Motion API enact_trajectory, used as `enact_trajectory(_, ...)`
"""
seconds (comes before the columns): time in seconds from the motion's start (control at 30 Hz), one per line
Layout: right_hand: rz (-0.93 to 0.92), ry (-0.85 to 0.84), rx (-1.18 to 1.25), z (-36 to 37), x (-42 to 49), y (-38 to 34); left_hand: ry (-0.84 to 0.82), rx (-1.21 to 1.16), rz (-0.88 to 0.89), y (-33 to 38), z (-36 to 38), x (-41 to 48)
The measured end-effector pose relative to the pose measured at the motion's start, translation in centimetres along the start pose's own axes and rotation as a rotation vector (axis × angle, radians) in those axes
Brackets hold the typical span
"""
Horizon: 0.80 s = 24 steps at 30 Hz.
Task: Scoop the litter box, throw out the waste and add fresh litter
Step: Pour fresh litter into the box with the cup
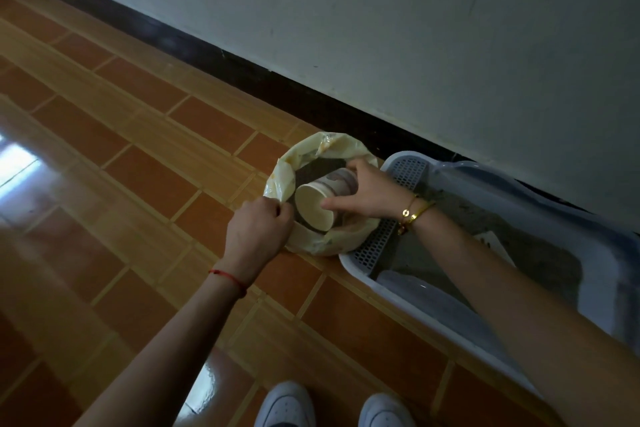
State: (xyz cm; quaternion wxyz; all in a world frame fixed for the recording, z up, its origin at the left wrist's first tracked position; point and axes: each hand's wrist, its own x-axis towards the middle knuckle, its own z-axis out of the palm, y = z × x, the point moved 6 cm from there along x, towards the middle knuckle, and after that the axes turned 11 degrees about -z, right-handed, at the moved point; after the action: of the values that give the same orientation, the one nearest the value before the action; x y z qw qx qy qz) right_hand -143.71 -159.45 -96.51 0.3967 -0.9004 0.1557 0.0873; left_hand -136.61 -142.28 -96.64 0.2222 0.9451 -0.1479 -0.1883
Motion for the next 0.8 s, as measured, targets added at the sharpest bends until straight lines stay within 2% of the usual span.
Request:
enact_trajectory(0.2, -0.007, -0.01, -0.021, 1.2, 0.7, 0.3, -0.02, -0.016, 0.011, -0.3, 0.4, 0.4)
enact_trajectory(0.3, -0.019, 0.044, 0.006, 0.9, 0.6, 0.4, -0.019, -0.021, 0.018, -0.4, 0.4, 0.5)
enact_trajectory(0.43, -0.075, 0.343, 0.046, -1.7, 0.3, 0.4, -0.01, -0.006, 0.024, -0.4, 0.4, 0.6)
enact_trajectory(0.53, -0.117, 0.55, -0.067, -3.4, 0.2, 0.7, 0.007, -0.01, 0.026, -0.4, 0.4, 0.7)
enact_trajectory(0.6, -0.113, 0.626, -0.168, -4.1, 0.2, 1.0, 0.009, -0.015, 0.027, -0.5, 0.4, 0.8)
enact_trajectory(0.7, -0.066, 0.613, -0.263, -4.3, 0.5, 2.1, 0.007, -0.02, 0.033, -0.5, 0.3, 0.7)
enact_trajectory(0.8, -0.016, 0.499, -0.177, -3.6, 1.4, 3.5, 0.019, -0.027, 0.047, -0.6, 0.2, 0.7)
